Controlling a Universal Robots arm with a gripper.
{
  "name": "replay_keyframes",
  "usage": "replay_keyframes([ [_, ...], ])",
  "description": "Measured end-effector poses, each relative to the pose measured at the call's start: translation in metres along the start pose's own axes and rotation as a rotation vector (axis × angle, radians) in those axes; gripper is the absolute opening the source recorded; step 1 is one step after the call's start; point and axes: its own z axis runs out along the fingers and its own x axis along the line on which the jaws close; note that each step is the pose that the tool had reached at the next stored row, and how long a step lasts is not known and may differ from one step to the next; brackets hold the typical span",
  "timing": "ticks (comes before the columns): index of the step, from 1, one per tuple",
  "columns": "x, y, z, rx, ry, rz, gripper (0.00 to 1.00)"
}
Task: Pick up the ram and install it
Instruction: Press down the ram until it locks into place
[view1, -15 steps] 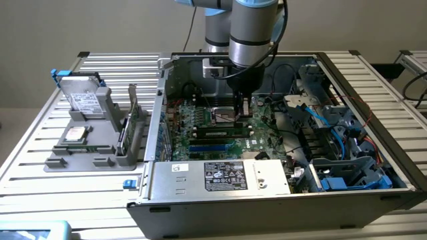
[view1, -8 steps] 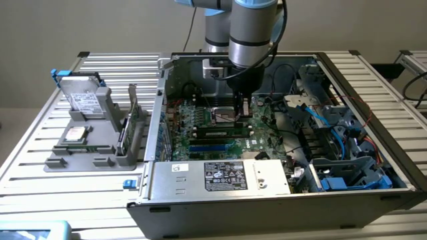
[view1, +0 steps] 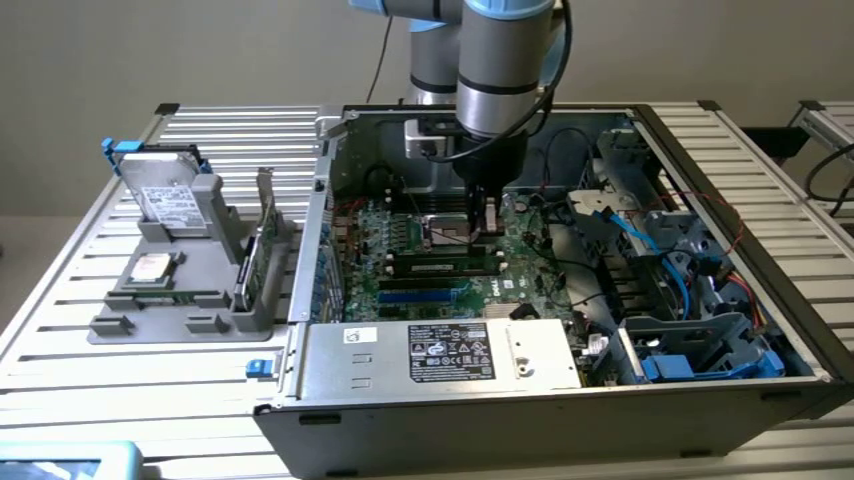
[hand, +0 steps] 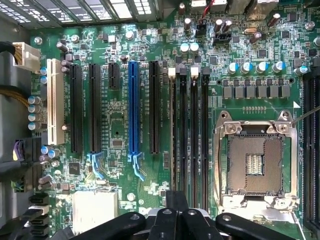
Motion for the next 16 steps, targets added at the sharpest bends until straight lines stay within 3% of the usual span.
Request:
replay_keyframes([
  [16, -0.0008, 0.0001, 0.0052, 0.0004, 0.0002, 0.000, 0.11],
])
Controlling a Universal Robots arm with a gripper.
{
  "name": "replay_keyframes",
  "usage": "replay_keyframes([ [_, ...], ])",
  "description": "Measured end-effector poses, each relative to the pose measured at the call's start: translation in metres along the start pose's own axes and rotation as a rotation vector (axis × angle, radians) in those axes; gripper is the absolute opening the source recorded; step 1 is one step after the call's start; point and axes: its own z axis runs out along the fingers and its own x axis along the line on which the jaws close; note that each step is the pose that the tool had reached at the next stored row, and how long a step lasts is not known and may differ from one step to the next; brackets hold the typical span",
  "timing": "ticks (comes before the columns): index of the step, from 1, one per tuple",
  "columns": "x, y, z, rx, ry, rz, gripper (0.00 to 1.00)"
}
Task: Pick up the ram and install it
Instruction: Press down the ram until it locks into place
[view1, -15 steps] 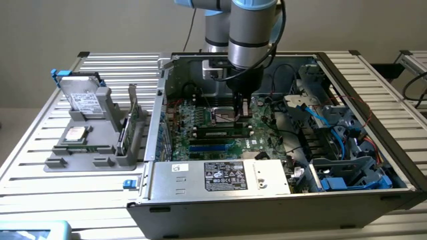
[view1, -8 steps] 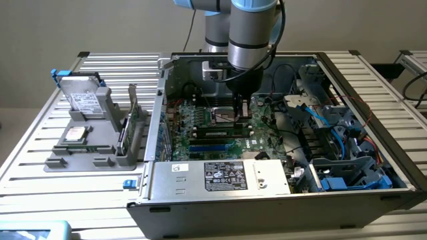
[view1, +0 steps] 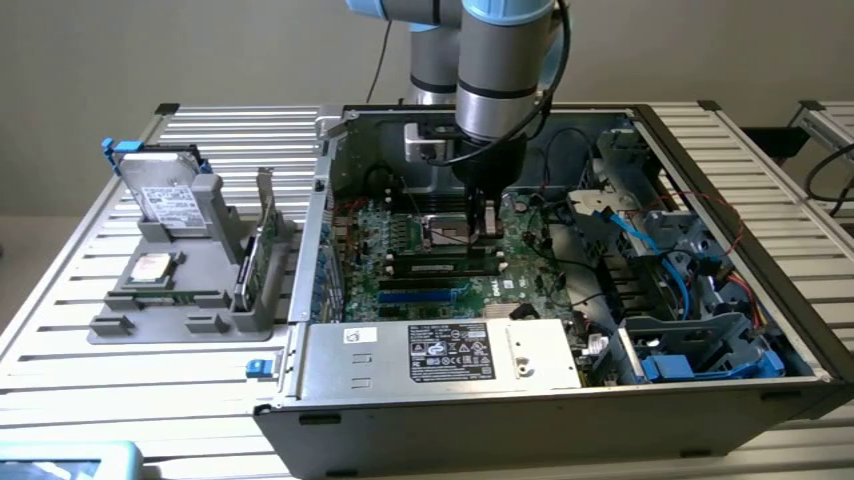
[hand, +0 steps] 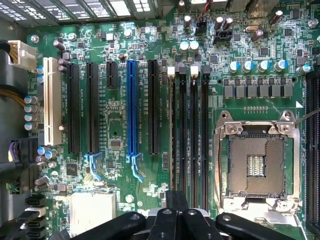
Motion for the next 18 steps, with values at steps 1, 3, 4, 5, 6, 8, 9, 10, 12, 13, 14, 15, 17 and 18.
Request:
replay_keyframes([
  [1, 0.000, 0.0000, 0.0005, 0.0002, -0.0005, 0.000, 0.11],
  [3, 0.000, 0.0000, 0.0009, -0.0001, 0.0001, 0.000, 0.11],
  [4, 0.000, 0.0000, 0.0009, -0.0001, 0.0002, 0.000, 0.11],
  [5, 0.000, 0.0001, 0.0008, -0.0001, 0.0000, 0.000, 0.11],
  [6, 0.000, 0.0002, 0.0000, 0.0001, -0.0011, 0.000, 0.11],
  [8, 0.000, 0.0018, -0.0045, -0.0002, -0.0006, 0.000, 0.11],
  [9, 0.001, 0.0033, -0.0062, -0.0003, -0.0003, 0.000, 0.11],
  [10, 0.001, 0.0057, -0.0071, -0.0003, -0.0004, 0.000, 0.11],
  [12, 0.001, 0.0112, -0.0074, -0.0002, -0.0006, 0.000, 0.11],
  [13, 0.001, 0.0142, -0.0076, -0.0004, -0.0003, 0.000, 0.11],
  [14, 0.001, 0.0176, -0.0076, -0.0004, -0.0002, 0.000, 0.11],
  [15, 0.001, 0.0212, -0.0076, -0.0004, -0.0001, 0.000, 0.11],
  [17, 0.002, 0.0279, -0.0076, -0.0005, -0.0002, 0.000, 0.11],
  [18, 0.002, 0.0315, -0.0076, -0.0003, -0.0002, 0.000, 0.11],
])
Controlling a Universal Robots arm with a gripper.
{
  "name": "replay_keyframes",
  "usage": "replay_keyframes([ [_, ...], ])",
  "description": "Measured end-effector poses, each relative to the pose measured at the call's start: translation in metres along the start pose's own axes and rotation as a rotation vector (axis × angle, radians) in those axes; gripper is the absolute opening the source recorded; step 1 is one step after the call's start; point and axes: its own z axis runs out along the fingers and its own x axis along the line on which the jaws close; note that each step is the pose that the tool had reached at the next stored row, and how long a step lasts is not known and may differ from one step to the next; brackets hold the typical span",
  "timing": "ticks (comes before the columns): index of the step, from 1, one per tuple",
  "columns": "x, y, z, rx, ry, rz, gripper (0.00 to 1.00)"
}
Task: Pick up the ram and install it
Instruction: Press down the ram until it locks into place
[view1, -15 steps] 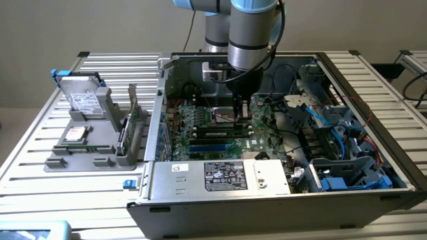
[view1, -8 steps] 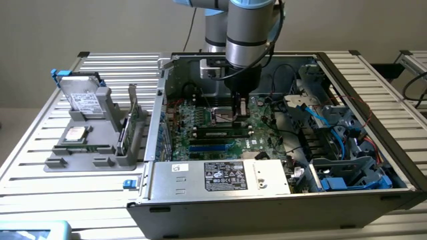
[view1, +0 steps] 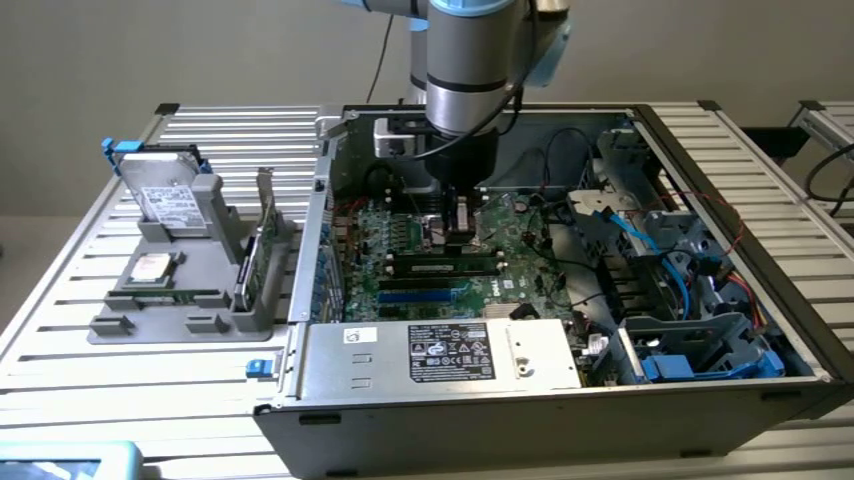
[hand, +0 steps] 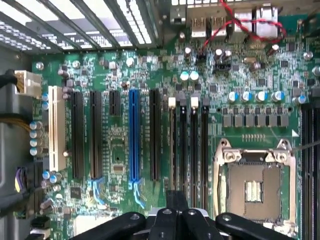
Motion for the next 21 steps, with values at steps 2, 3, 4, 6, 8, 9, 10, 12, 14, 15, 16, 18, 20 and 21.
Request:
replay_keyframes([
  [2, 0.000, 0.0054, 0.0000, 0.0002, 0.0000, 0.000, 0.11],
  [3, 0.000, 0.0073, 0.0000, 0.0003, -0.0001, 0.000, 0.11],
  [4, 0.000, 0.0086, 0.0000, 0.0003, 0.0000, 0.000, 0.11],
  [6, 0.000, 0.0111, 0.0001, 0.0005, -0.0001, 0.000, 0.11],
  [8, 0.000, 0.0136, 0.0004, 0.0006, -0.0002, 0.000, 0.11],
  [9, 0.000, 0.0141, 0.0008, 0.0005, -0.0001, 0.000, 0.11],
  [10, 0.000, 0.0142, 0.0012, 0.0006, 0.0000, 0.000, 0.11],
  [12, 0.000, 0.0146, 0.0024, 0.0012, 0.0000, 0.000, 0.11],
  [14, 0.000, 0.0149, 0.0033, 0.0016, 0.0001, 0.000, 0.11],
  [15, 0.000, 0.0150, 0.0037, 0.0017, 0.0000, 0.000, 0.11],
  [16, 0.000, 0.0150, 0.0041, 0.0018, 0.0000, 0.000, 0.11],
  [18, 0.000, 0.0150, 0.0053, 0.0020, -0.0002, 0.000, 0.11],
  [20, 0.000, 0.0151, 0.0065, 0.0022, 0.0002, 0.000, 0.11],
  [21, 0.000, 0.0151, 0.0068, 0.0021, 0.0006, 0.000, 0.11],
])
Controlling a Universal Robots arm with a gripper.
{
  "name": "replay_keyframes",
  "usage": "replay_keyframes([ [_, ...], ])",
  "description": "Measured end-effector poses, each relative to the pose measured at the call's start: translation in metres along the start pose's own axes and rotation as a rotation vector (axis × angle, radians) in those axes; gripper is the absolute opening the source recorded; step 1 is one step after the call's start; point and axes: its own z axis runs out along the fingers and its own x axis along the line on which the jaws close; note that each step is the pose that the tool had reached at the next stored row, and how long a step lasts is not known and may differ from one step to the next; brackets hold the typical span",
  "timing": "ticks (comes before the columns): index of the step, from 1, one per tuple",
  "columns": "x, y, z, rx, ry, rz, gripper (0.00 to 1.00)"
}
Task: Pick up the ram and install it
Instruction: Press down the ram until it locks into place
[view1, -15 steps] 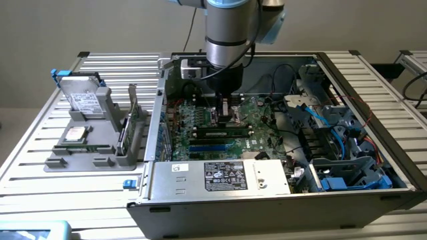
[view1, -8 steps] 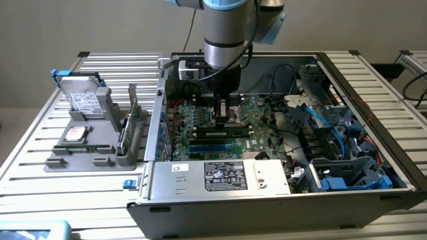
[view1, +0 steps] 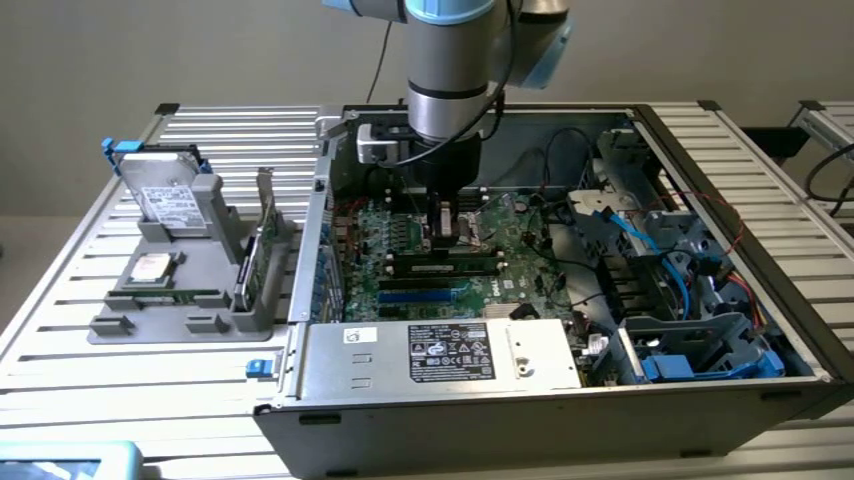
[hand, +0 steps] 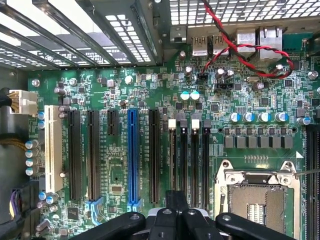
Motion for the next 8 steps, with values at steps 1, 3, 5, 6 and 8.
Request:
replay_keyframes([
  [1, 0.0000, 0.0000, 0.0004, 0.0000, 0.0000, 0.000, 0.11],
  [3, -0.0002, 0.0000, 0.0014, 0.0001, -0.0005, 0.000, 0.11],
  [5, -0.0002, 0.0001, 0.0021, 0.0002, -0.0002, 0.000, 0.11],
  [6, -0.0002, 0.0001, 0.0022, 0.0002, -0.0001, 0.000, 0.11],
  [8, -0.0003, 0.0001, 0.0024, 0.0002, -0.0002, 0.000, 0.11],
])
